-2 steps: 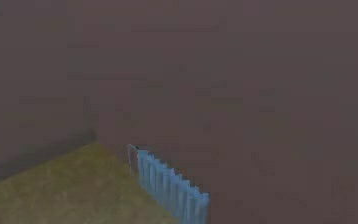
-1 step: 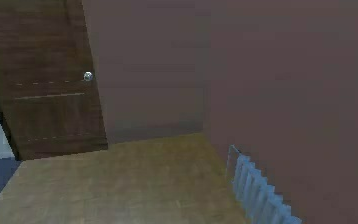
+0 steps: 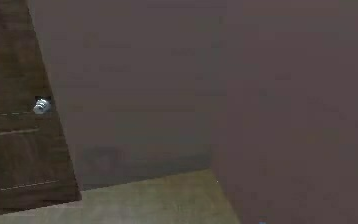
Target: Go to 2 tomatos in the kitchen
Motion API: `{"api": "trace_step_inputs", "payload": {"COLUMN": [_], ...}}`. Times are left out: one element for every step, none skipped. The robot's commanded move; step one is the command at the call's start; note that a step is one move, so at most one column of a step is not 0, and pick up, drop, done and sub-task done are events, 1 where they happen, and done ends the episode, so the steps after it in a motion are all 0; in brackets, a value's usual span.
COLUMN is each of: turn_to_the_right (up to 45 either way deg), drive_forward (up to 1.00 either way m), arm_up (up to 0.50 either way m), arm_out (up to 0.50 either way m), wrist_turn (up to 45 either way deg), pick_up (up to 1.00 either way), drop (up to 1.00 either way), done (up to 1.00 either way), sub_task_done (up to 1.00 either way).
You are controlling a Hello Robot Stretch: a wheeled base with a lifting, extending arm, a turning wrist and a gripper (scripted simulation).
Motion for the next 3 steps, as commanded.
{"api": "trace_step_inputs", "payload": {"turn_to_the_right": [-45.0,-18.0,0.0], "drive_forward": [0.0,0.0,0.45], "arm_up": [0.0,0.0,0.0], "arm_out": [0.0,0.0,0.0], "wrist_turn": [0.0,0.0,0.0], "pick_up": [0.0,0.0,0.0], "drop": [0.0,0.0,0.0], "done": [0.0,0.0,0.0], "sub_task_done": [0.0,0.0,0.0]}}
